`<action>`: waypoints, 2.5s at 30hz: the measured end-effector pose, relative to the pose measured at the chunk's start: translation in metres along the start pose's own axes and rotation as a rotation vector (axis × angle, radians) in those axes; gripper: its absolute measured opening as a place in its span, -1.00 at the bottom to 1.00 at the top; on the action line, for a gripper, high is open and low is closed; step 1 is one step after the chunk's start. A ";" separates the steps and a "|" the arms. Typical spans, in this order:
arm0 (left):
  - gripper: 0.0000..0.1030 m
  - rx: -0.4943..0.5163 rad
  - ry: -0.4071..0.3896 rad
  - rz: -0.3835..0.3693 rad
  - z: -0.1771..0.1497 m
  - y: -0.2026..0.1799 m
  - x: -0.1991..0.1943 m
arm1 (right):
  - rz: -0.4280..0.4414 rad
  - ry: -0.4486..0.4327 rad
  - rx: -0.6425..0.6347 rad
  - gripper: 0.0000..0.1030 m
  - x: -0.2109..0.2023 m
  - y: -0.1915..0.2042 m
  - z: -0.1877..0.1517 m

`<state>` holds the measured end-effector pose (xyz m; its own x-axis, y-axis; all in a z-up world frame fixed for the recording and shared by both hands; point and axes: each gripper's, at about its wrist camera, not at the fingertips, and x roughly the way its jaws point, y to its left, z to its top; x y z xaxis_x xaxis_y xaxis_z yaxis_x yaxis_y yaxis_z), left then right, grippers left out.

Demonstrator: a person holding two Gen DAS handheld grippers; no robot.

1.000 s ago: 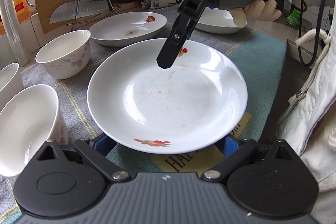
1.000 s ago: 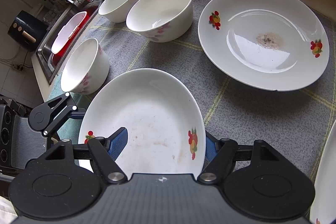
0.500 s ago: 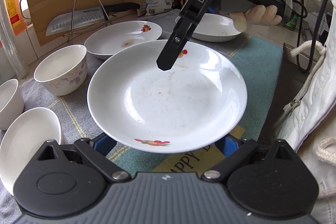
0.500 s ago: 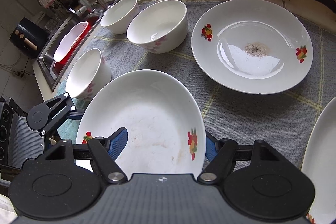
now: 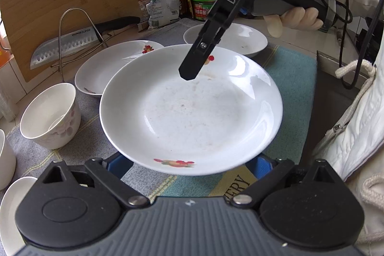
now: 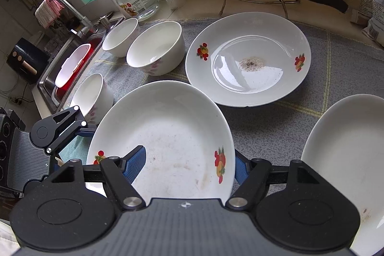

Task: Organize plates and bowls
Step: 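Carry the held plate with the right tool toward another floral plate, then lower the held plate with the right tool onto the other floral plate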

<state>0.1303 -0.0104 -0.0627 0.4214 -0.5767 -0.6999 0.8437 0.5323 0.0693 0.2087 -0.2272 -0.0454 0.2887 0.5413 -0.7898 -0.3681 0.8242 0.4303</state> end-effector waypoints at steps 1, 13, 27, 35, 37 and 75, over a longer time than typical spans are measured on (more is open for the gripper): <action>0.90 0.008 -0.001 -0.005 0.003 0.000 0.003 | -0.006 -0.007 0.007 0.53 -0.003 -0.004 -0.001; 0.90 0.089 -0.019 -0.088 0.045 -0.003 0.039 | -0.073 -0.084 0.097 0.53 -0.044 -0.049 -0.020; 0.90 0.169 -0.033 -0.192 0.095 -0.027 0.092 | -0.167 -0.169 0.194 0.54 -0.087 -0.105 -0.042; 0.90 0.215 -0.025 -0.225 0.116 -0.032 0.116 | -0.186 -0.196 0.249 0.54 -0.099 -0.134 -0.049; 0.90 0.231 -0.024 -0.229 0.120 -0.033 0.121 | -0.197 -0.204 0.263 0.54 -0.101 -0.141 -0.050; 0.91 0.257 0.112 -0.363 0.156 -0.025 0.168 | -0.225 -0.229 0.342 0.56 -0.102 -0.183 -0.049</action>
<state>0.2318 -0.2172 -0.0708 0.0564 -0.6193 -0.7831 0.9912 0.1287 -0.0304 0.2029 -0.4411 -0.0652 0.5295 0.3337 -0.7800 0.0276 0.9121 0.4090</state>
